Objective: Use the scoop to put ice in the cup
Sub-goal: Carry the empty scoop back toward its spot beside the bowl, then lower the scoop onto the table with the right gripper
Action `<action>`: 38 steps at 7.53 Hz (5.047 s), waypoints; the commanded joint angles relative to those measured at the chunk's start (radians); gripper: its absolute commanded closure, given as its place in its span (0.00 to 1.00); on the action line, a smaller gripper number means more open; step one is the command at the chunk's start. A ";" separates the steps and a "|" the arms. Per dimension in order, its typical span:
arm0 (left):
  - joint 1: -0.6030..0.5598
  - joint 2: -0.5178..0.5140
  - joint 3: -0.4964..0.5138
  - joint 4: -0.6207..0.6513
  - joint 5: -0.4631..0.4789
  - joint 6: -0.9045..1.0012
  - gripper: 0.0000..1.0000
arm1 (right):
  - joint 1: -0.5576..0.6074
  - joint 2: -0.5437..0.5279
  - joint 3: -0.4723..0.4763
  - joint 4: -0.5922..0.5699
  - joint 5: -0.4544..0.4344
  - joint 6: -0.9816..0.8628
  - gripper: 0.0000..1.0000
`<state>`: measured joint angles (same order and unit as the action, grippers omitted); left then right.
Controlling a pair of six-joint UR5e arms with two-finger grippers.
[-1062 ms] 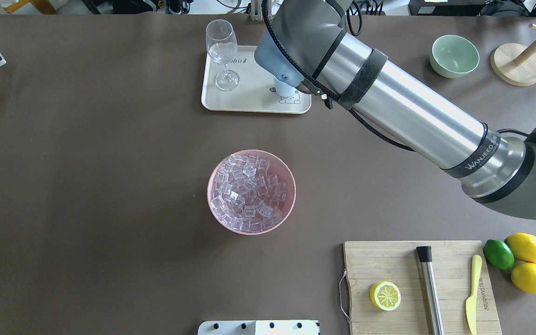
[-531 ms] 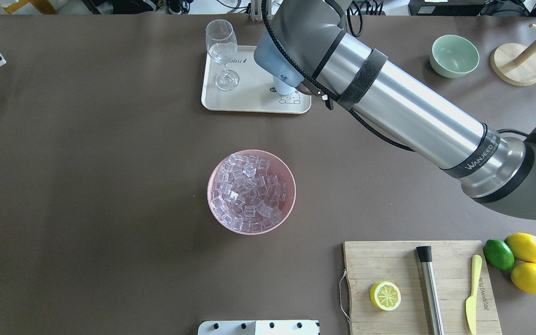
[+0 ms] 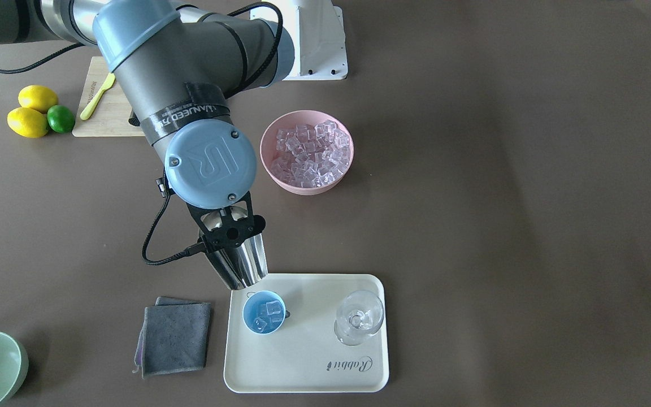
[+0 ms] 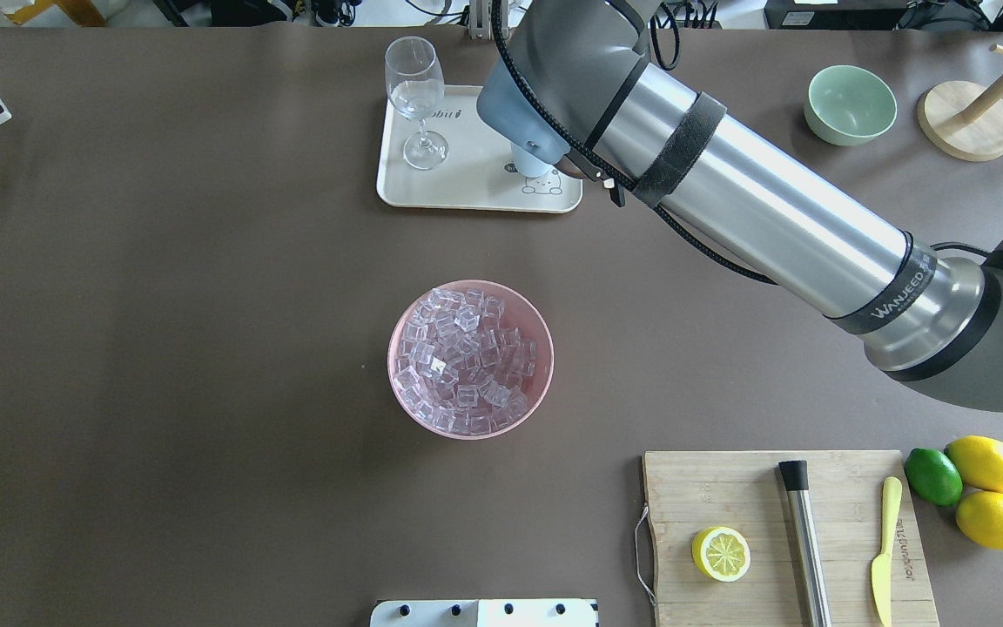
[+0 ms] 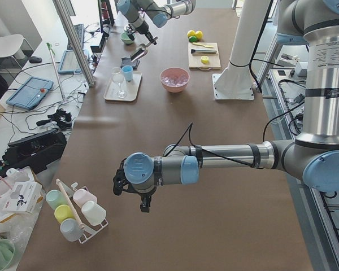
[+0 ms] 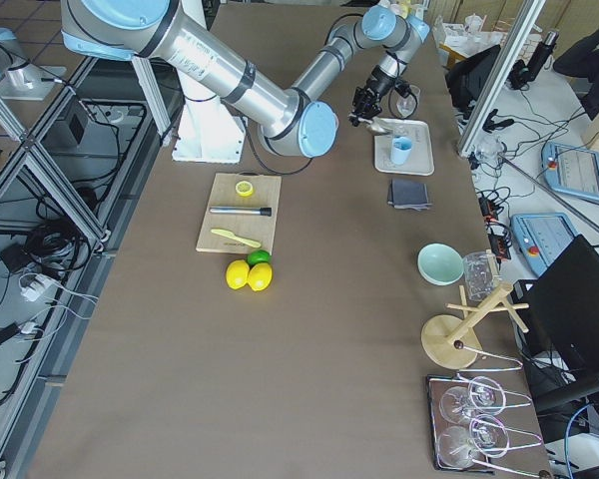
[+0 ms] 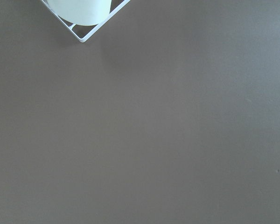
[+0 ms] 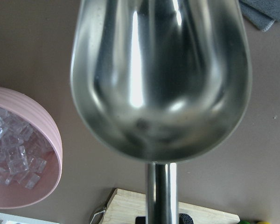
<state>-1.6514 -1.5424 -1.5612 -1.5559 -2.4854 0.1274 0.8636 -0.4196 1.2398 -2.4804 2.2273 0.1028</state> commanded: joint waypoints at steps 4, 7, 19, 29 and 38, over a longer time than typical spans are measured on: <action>-0.004 0.031 -0.023 0.002 -0.001 0.000 0.02 | 0.000 -0.045 0.042 0.000 0.005 0.000 1.00; -0.004 0.033 -0.028 0.002 -0.001 0.000 0.02 | 0.002 -0.203 0.249 -0.002 0.011 0.005 1.00; -0.010 0.068 -0.078 0.003 -0.006 0.000 0.02 | 0.081 -0.725 0.807 0.194 0.040 0.600 1.00; -0.010 0.068 -0.091 0.002 -0.006 0.000 0.02 | -0.218 -1.005 0.663 0.897 -0.078 0.914 1.00; -0.010 0.071 -0.085 0.003 0.000 -0.002 0.02 | -0.229 -0.976 0.619 0.908 -0.075 0.900 0.00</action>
<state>-1.6620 -1.4702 -1.6482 -1.5527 -2.4865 0.1266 0.6338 -1.4004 1.8569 -1.5710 2.1435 1.0082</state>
